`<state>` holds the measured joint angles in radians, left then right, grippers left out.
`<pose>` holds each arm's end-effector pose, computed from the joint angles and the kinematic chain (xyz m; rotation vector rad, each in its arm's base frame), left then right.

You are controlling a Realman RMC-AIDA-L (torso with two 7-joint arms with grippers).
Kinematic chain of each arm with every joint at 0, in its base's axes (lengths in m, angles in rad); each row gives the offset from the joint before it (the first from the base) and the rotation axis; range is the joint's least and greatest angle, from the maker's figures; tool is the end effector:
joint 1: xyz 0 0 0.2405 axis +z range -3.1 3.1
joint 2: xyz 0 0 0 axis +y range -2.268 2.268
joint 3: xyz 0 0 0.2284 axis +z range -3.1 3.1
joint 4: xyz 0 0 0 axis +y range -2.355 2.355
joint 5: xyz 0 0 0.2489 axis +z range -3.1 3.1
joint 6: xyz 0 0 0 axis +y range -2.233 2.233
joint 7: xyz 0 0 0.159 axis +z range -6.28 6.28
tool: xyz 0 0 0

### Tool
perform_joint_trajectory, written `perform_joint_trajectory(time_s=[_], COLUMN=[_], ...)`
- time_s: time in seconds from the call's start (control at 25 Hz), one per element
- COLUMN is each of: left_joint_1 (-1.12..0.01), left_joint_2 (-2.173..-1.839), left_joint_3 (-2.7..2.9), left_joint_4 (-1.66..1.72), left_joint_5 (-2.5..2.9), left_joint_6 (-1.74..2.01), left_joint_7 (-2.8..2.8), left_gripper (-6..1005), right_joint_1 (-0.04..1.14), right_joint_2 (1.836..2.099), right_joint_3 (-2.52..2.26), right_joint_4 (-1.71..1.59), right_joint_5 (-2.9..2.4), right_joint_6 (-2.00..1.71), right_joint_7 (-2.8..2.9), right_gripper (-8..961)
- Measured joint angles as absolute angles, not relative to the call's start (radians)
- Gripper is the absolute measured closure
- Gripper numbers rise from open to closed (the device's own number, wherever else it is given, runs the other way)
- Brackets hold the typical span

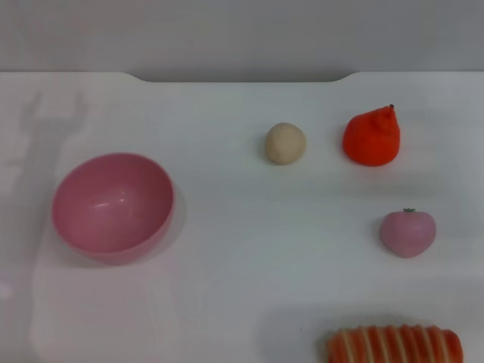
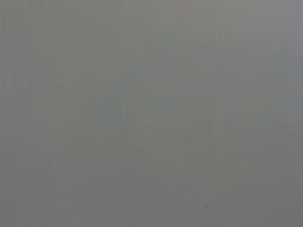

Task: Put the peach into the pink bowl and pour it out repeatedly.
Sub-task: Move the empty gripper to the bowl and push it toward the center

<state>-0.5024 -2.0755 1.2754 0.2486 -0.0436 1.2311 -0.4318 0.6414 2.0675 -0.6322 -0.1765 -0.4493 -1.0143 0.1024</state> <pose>-0.3010 0.4027 0.0678 -1.3074 -0.5073 -1.0504 0.3271 0.4347 0.0816 -1.2948 0.4491 0.6108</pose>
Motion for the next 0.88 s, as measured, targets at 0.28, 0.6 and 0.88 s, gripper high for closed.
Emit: perform_joint_trajectory(time_s=[0.28,0.6,0.88], left_joint_1=[-0.479,-0.485,-0.486], left_joint_2=[-2.076,-2.075,-2.072], left_joint_3=[1.278,1.282,1.294], left_joint_4=[0.247,0.235,0.242], left_joint_5=[-0.056,-0.057,-0.053], left_joint_6=[1.232,1.225,1.225], left_joint_7=[-0.431,-0.432,-0.462], left_gripper=[195,204,211], right_joint_1=[0.637,0.645,0.646], right_joint_2=[2.068,2.075,2.075], right_joint_3=[-0.638,-0.641,-0.639], right_joint_4=[-0.187,-0.163,-0.155], right_joint_5=[-0.451,-0.450,-0.444], right_joint_6=[-1.057,-1.150,-1.168], right_joint_7=[0.052,-0.029,-0.021], right_gripper=[281,282,282])
